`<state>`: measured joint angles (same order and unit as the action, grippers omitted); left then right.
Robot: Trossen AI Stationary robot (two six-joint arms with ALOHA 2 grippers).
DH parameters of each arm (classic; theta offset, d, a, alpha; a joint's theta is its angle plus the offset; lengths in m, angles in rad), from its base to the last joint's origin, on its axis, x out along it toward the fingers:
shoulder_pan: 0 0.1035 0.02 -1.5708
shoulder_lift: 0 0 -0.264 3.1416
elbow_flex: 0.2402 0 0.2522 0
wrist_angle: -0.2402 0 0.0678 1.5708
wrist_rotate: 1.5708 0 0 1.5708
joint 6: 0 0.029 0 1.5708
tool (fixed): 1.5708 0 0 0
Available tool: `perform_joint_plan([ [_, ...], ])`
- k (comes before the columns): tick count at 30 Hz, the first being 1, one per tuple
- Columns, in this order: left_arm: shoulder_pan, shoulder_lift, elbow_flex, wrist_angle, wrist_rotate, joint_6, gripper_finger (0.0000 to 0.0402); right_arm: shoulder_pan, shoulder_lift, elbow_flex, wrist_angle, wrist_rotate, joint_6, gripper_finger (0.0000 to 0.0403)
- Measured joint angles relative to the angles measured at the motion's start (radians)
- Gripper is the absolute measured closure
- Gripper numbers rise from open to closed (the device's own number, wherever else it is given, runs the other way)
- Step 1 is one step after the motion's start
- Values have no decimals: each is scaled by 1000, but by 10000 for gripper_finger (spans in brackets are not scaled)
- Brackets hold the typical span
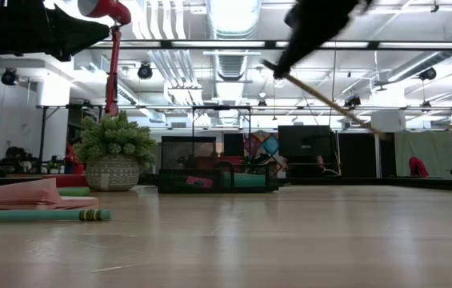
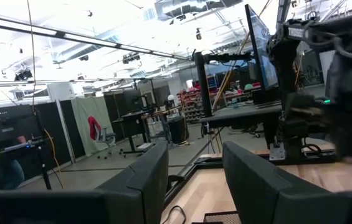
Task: Pick and place office supplies into organizer
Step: Put the yellow pencil into the desk organizer
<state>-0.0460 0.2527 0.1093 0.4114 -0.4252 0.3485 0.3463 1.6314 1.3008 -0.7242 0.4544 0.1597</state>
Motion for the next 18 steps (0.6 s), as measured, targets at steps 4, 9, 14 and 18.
perform_joint_plan([
  [4, 0, 0, 0, 0, 0, 0, 262, -49, 0, 15, 144, 60, -67, 394],
  [9, 0, 0, 0, 0, 0, 0, 262, -120, 0, 20, 338, 21, -212, 394],
  [14, 0, 0, 0, 0, 0, 0, 262, -196, 1, 20, 452, 12, -273, 394],
  [18, 0, 0, 0, 0, 0, 0, 262, -254, 1, 15, 513, 9, -268, 394],
])
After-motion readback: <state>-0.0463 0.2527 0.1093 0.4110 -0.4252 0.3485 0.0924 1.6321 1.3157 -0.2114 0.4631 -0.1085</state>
